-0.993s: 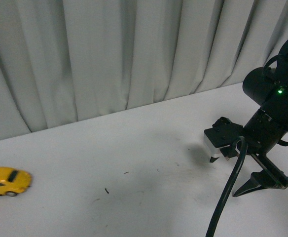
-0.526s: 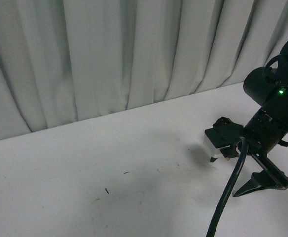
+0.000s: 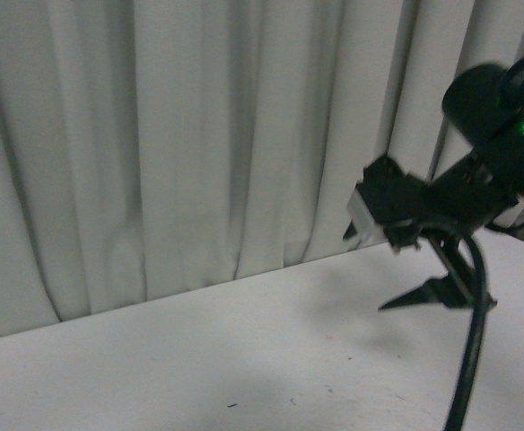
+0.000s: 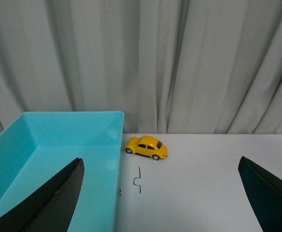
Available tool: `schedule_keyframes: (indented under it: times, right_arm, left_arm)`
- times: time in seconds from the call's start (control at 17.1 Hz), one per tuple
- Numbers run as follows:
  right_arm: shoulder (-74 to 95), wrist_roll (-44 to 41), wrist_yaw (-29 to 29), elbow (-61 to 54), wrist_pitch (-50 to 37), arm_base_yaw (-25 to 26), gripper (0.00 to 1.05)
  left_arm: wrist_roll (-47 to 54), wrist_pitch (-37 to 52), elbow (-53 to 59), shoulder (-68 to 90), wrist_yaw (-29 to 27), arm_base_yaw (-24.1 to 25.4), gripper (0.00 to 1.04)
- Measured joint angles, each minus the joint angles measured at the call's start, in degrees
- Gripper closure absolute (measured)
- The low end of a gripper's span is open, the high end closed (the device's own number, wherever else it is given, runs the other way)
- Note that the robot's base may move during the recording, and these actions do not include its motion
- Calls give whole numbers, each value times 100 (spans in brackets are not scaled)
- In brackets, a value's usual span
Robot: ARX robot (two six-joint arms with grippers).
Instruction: Wind up and store yellow beetle toy
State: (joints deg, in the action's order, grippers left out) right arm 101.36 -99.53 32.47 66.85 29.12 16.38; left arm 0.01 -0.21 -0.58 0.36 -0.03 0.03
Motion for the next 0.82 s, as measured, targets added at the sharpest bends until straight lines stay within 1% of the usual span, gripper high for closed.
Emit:
schedule_keyframes:
  times: [0.06, 0.18, 0.23, 0.35, 0.41, 0.47, 0.53, 0.58, 0.64, 0.7, 0.76, 0.82]
  right_arm:
    - [-337, -17, 245, 142, 20, -48, 7]
    - [-1025, -24, 385, 251, -310, -195, 7]
    - [-1285, -7, 490, 245, -273, -291, 7]
    - [-1891, 101, 592, -48, -455, -511, 7]
    - [-2256, 94, 649, -291, -382, -629, 7]
    - [-2636, 192, 649, -568, -573, -767, 7]
    - [-3241, 1366, -595, -1425, -2369, -1108, 17]
    - [-3884, 2778, -1698, -2293, -3595, -1515, 28]
    - [-4478, 4533, -2446, -3014, -4409, -1696, 39]
    - [-4948, 5939, -3014, -3488, -4913, -1696, 50]
    - [-5276, 7265, -3213, -3853, -5189, -1622, 61]
    - [-5499, 8498, -3248, -4251, -5329, -1626, 73]
  left_arm:
    - [0, 0, 0, 0, 0, 0, 7]
    - [0, 0, 0, 0, 0, 0, 7]
    - [0, 0, 2, 0, 0, 0, 7]
    - [0, 0, 0, 0, 0, 0, 7]
    - [0, 0, 0, 0, 0, 0, 7]
    - [0, 2, 0, 0, 0, 0, 7]
    - [0, 2, 2, 0, 2, 0, 7]
    - [0, 0, 2, 0, 0, 0, 7]
    - [0, 0, 2, 0, 2, 0, 7]
    - [0, 2, 0, 0, -7, 0, 7]
    - [0, 0, 2, 0, -2, 0, 7]
    - [0, 0, 2, 0, 0, 0, 7]
